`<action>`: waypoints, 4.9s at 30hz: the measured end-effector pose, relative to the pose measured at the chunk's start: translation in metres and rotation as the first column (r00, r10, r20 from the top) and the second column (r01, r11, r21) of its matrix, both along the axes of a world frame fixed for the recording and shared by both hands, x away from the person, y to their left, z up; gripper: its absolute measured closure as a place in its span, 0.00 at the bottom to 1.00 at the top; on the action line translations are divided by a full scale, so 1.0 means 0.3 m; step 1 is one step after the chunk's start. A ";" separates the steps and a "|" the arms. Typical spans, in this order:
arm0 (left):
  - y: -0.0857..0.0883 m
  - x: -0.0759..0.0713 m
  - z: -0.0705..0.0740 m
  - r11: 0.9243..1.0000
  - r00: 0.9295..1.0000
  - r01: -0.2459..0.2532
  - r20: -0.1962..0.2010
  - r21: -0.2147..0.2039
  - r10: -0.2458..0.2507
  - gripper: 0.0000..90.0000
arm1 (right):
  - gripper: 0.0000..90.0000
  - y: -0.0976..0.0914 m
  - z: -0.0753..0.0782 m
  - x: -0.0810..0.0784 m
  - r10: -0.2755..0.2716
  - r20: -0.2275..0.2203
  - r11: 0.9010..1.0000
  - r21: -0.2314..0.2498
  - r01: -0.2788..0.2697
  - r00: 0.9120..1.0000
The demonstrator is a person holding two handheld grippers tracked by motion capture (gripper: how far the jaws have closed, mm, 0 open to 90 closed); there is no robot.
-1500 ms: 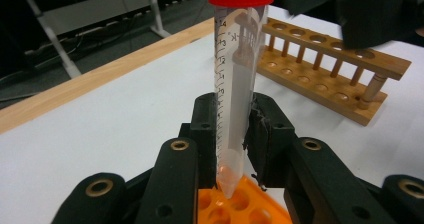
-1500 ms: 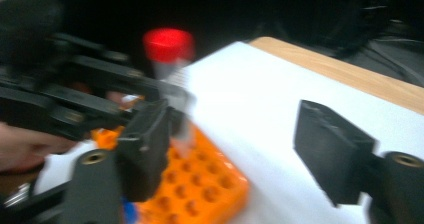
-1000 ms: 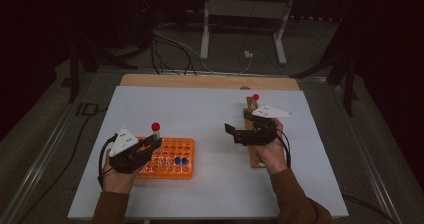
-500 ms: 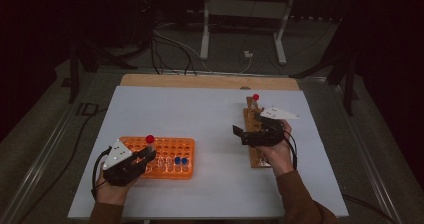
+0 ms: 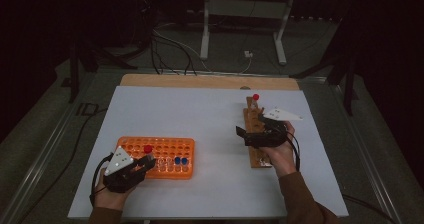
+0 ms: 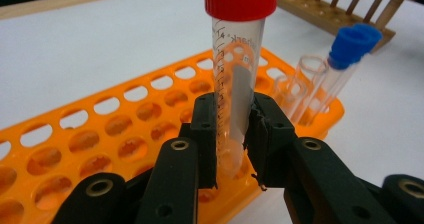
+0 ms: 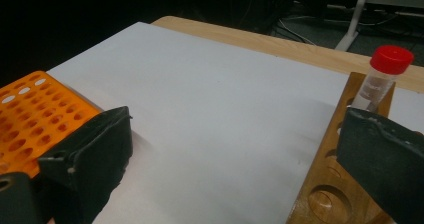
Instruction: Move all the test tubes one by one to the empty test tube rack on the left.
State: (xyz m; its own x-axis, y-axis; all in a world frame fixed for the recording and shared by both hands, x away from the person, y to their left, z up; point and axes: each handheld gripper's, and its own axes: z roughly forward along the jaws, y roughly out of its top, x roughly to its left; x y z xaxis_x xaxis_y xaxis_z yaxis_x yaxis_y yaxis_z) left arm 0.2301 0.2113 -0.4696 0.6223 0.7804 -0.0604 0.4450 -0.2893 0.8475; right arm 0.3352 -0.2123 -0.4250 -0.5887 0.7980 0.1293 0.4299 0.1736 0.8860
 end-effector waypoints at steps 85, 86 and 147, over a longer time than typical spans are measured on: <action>0.121 0.032 0.065 0.972 0.978 -0.178 0.078 -0.156 0.192 0.01 | 0.04 -0.057 0.029 0.146 -0.121 0.014 0.991 -0.060 0.121 0.993; 0.123 0.032 0.066 0.971 0.978 -0.177 0.079 -0.158 0.191 0.01 | 0.05 -0.060 0.029 0.154 -0.127 0.013 0.990 -0.059 0.128 0.992; 0.136 0.021 0.048 0.962 0.970 -0.222 0.067 -0.160 0.235 0.01 | 0.83 -0.047 -0.036 0.326 -0.239 0.002 0.957 -0.167 0.236 0.971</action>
